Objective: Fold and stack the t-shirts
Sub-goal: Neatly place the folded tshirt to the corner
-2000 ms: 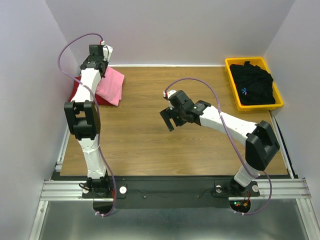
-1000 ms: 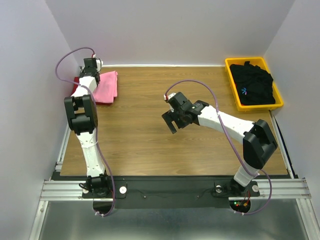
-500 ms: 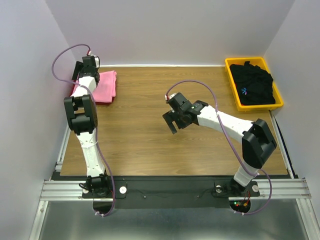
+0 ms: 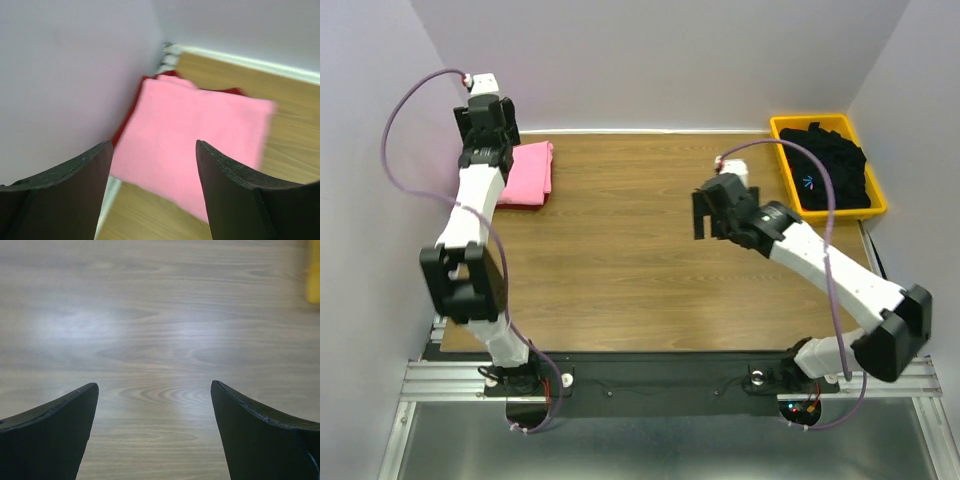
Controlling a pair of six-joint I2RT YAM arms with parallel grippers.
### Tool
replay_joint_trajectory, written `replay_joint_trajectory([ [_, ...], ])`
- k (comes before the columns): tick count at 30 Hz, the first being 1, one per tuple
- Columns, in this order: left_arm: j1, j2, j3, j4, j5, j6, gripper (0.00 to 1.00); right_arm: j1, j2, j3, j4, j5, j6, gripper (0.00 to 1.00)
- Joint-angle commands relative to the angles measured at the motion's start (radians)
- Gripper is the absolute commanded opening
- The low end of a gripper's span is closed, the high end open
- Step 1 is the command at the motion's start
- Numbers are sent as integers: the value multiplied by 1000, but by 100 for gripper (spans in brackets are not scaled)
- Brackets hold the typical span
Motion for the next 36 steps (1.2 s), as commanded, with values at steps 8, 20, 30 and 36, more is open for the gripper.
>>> replay_joint_trajectory([
  [8,-52,-834,-493,-85,297,-335,83,-158,-451,-85,-103,256,133,100],
  [20,-54,-1392,-462,-574,133,-338,84,-158,-955,-166,-91,251,3,100],
  [30,-52,-1573,-476,-665,79,-399,84,-158,-1137,-178,-59,244,-106,100],
  [36,-54,-1622,-504,-656,83,-442,84,-158,-1133,-187,-49,225,-138,100],
])
